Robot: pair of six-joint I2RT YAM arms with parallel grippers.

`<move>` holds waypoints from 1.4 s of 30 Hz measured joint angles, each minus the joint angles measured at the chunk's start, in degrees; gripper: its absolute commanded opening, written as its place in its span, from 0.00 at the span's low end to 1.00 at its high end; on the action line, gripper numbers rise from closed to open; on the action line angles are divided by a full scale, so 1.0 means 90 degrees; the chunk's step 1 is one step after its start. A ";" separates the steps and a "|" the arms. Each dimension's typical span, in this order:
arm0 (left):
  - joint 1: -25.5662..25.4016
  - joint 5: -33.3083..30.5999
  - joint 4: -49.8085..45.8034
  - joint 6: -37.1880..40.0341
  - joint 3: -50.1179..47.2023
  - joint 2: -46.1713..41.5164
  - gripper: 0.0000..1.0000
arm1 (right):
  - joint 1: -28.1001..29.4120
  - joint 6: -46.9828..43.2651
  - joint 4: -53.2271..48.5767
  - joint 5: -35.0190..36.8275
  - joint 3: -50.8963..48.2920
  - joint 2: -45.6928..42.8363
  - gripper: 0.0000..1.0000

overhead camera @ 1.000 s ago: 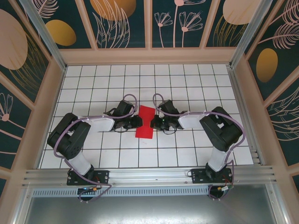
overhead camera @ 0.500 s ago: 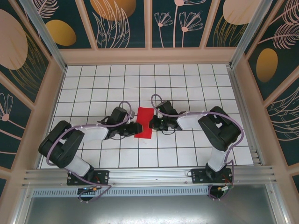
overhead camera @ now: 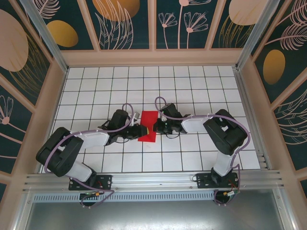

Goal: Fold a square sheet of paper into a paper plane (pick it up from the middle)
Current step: Fold the triangle a second time at the center of the table.

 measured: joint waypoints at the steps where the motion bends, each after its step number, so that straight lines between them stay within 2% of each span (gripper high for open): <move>1: 0.0000 0.0019 0.0041 -0.0005 0.0039 0.0019 0.31 | 0.0000 0.0000 -0.0010 0.0002 0.0005 0.0000 0.02; 9: 0.0000 0.0063 0.0474 -0.0165 0.0284 0.0471 0.42 | 0.0000 0.0002 -0.0036 -0.0002 0.0019 0.0000 0.03; 17: 0.0000 0.0058 0.0522 -0.0168 0.0311 0.0658 0.43 | -0.0068 -0.0005 -0.0211 0.0027 0.0012 -0.0172 0.08; 23: 0.0000 -0.0041 0.0522 -0.0158 0.0325 0.0675 0.36 | -0.0291 -0.0002 -0.0182 0.0165 -0.0342 -0.1005 0.11; 28: 0.0000 -0.0143 0.0517 -0.0163 0.0350 0.0801 0.30 | -0.0393 0.0087 0.0187 0.0109 -0.0712 -0.1394 0.25; 31: 0.0000 -0.0170 0.0517 -0.0160 0.0355 0.0806 0.27 | -0.0401 0.0192 0.0476 -0.0066 -0.0869 -0.1396 0.30; 36: 0.0000 -0.0209 0.0512 -0.0151 0.0357 0.0806 0.21 | -0.0408 0.0338 0.0916 -0.0386 -0.0903 -0.1365 0.32; 42: 0.0000 -0.0277 0.0469 -0.0138 0.0357 0.0806 0.19 | -0.0415 0.0440 0.1251 -0.0648 -0.0901 -0.1107 0.31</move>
